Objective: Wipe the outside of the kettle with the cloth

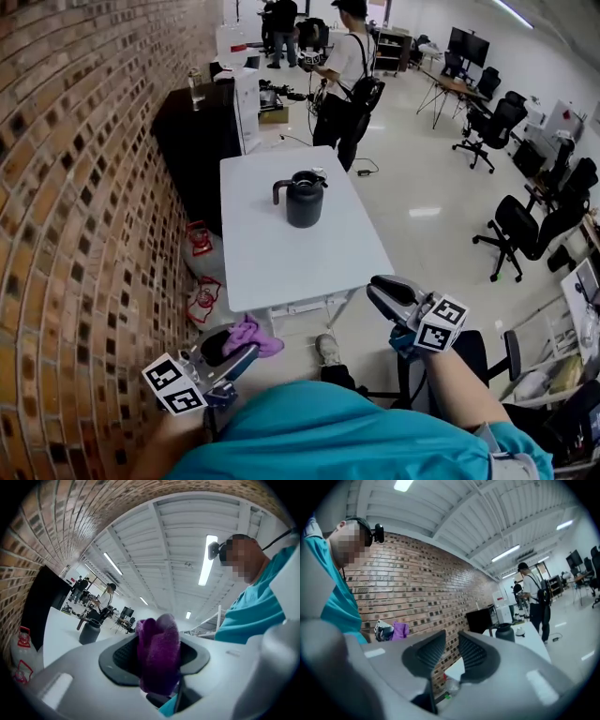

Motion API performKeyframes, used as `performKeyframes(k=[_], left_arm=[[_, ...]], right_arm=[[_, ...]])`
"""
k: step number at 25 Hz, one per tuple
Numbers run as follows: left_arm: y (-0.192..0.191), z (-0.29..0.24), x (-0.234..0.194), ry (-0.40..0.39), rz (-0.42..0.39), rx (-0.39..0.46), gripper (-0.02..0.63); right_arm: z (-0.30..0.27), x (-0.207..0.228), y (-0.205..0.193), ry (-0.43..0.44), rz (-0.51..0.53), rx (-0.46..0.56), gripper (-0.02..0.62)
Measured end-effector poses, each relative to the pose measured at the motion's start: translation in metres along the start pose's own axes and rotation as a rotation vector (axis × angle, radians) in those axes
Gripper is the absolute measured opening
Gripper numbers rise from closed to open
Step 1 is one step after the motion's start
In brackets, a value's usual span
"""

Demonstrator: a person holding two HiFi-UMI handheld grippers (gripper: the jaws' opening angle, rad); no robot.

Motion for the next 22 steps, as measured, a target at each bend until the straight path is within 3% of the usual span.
performKeyframes(k=[4,8,11,18,22], left_arm=[[-0.017,-0.108,-0.065,0.037,-0.009,-0.034,0.196],[-0.03,-0.197,-0.127,0.098,0.126,-0.047,0.197],[-0.04,-0.243,-0.168,0.145,0.167,-0.138,0.196],[-0.077,-0.292,-0.25,0.175,0.215,-0.234,0.196],[-0.073,-0.302,-0.29,0.155,0.235,-0.201,0.196]], right_arm=[[-0.02,0.111,0.025,0.046,0.065,-0.007,0.08],[-0.052,0.199,0.051,0.12,0.036,-0.046,0.08],[-0.072,0.244,0.068,0.152,0.007,-0.058,0.08],[-0.11,0.292,0.061,0.131,-0.051,-0.106,0.08],[-0.136,0.286,0.048,0.096,-0.05,-0.148,0.08]])
Point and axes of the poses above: the fingertips, and each gripper's own axes: z backward along the fingers, x to its right, y out of its top, the point moved 3 cm from there along z, backward along the fingers, and after that the axes turned 9 degrees about -z, right-handed, at the moved point
